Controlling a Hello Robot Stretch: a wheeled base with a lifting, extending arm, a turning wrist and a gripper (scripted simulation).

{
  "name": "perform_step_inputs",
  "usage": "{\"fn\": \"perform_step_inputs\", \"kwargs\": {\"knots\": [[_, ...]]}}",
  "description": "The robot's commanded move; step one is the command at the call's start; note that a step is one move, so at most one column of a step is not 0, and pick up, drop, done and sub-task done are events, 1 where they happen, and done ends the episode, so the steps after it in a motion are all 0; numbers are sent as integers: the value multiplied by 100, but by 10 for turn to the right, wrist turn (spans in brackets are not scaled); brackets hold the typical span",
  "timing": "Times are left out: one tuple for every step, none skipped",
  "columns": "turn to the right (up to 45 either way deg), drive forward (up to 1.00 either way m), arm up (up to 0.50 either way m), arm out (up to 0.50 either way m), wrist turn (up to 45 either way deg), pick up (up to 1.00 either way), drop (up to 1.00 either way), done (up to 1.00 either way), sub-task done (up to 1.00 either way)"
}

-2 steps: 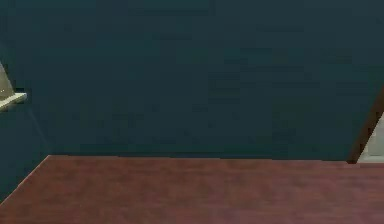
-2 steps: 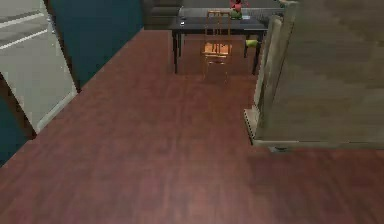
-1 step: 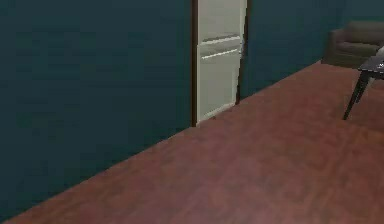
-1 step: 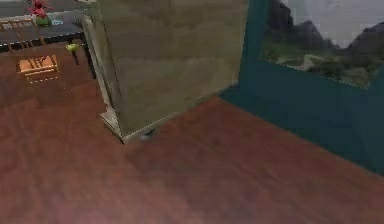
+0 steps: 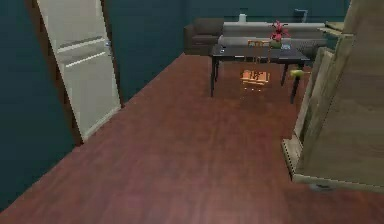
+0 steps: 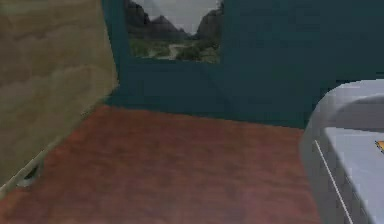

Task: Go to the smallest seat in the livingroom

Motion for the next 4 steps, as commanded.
{"fn": "perform_step_inputs", "kwargs": {"knots": [[0,100,0,0,0,0,0,0,0],[90,0,0,0,0,0,0,0,0],[0,40,0,0,0,0,0,0,0],[0,50,0,0,0,0,0,0,0]]}}
